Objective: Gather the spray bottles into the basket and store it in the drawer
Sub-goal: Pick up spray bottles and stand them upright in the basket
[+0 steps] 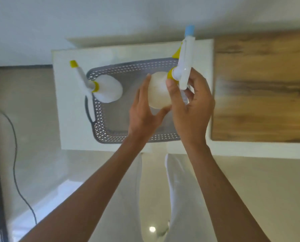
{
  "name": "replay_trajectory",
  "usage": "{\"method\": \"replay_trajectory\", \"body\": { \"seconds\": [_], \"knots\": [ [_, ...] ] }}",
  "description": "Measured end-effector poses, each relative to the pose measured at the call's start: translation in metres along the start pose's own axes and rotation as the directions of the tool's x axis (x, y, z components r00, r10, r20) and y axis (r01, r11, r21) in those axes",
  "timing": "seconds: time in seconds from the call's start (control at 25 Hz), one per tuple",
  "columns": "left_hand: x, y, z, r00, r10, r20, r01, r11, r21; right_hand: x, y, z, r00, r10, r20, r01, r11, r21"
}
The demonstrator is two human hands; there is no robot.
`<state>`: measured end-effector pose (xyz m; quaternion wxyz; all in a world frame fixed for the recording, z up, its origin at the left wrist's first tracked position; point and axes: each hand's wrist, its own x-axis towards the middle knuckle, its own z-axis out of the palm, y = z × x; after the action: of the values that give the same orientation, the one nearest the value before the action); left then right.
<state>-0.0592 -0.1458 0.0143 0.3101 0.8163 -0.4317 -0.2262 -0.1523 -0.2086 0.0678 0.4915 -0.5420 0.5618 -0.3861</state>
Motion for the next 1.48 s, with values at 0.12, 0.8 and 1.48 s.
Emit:
{"method": "replay_trajectory", "body": {
  "seconds": [0.12,0.8,1.48],
  "knots": [
    [0.003,-0.026,-0.002,0.994,-0.105,-0.035,0.103,0.993,-0.061,-0.005,0.008,0.031,0.992,-0.081,0.094,0.091,0.99,-0.106],
    [0.022,-0.081,-0.015,0.923,-0.385,0.014,0.384,0.914,-0.132,-0.015,0.051,0.094,0.952,-0.195,0.236,0.246,0.946,-0.211],
    [-0.071,-0.05,-0.038,0.973,-0.183,0.142,0.204,0.967,-0.153,-0.058,0.051,0.038,0.999,-0.003,-0.041,-0.004,0.983,-0.184]
  ]
}}
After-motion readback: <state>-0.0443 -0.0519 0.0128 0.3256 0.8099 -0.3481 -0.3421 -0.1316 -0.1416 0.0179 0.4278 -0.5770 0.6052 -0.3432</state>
